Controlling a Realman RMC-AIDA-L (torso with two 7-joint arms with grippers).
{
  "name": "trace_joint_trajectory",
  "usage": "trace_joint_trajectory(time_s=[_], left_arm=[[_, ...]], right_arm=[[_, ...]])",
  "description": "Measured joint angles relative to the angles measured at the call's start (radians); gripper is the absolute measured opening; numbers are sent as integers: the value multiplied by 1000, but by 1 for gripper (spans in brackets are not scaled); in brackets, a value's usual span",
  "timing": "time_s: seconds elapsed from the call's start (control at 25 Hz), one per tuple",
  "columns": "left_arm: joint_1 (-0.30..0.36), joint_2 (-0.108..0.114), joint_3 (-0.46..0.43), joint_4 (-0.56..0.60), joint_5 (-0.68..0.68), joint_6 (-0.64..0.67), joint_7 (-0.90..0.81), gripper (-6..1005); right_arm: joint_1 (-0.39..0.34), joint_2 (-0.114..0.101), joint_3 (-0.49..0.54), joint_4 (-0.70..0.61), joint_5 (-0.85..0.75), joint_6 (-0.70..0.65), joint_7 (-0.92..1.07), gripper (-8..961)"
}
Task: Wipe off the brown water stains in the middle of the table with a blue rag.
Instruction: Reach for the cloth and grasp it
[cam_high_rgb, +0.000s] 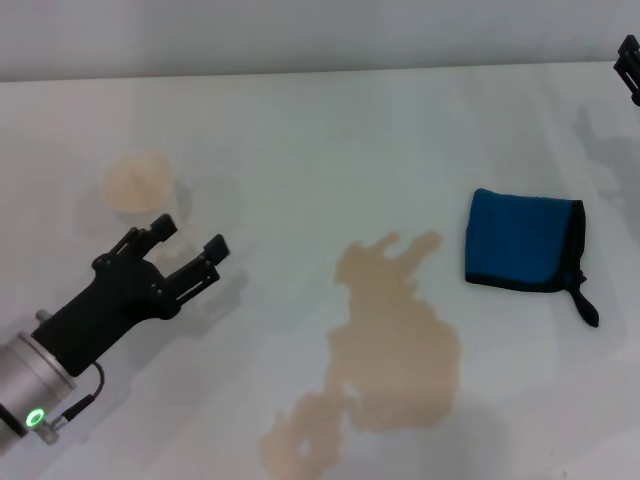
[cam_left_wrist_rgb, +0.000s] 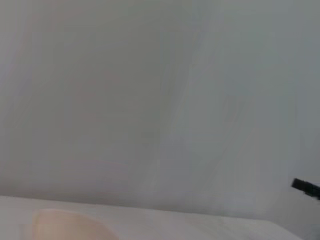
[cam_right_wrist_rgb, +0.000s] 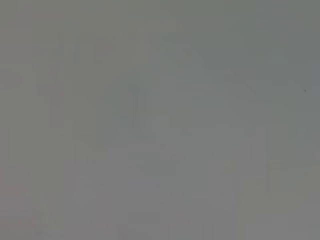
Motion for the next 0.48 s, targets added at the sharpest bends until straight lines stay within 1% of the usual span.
trace_joint_trajectory(time_s=[0.08, 0.24, 0.36, 0.48], left_arm=[[-5, 0, 0, 3, 16, -19, 0, 888], [-38, 4, 1, 16, 45, -132, -4, 888], [-47, 8, -3, 75, 46, -237, -31, 888], [-39, 8, -9, 147, -11, -296, -112, 888]], right_arm=[[2, -1, 0, 0, 0, 4, 0, 857], [3, -1, 0, 0, 0, 6, 0, 856], [3, -1, -2, 0, 0, 7, 0, 856], [2, -1, -6, 0, 0, 7, 0, 856]])
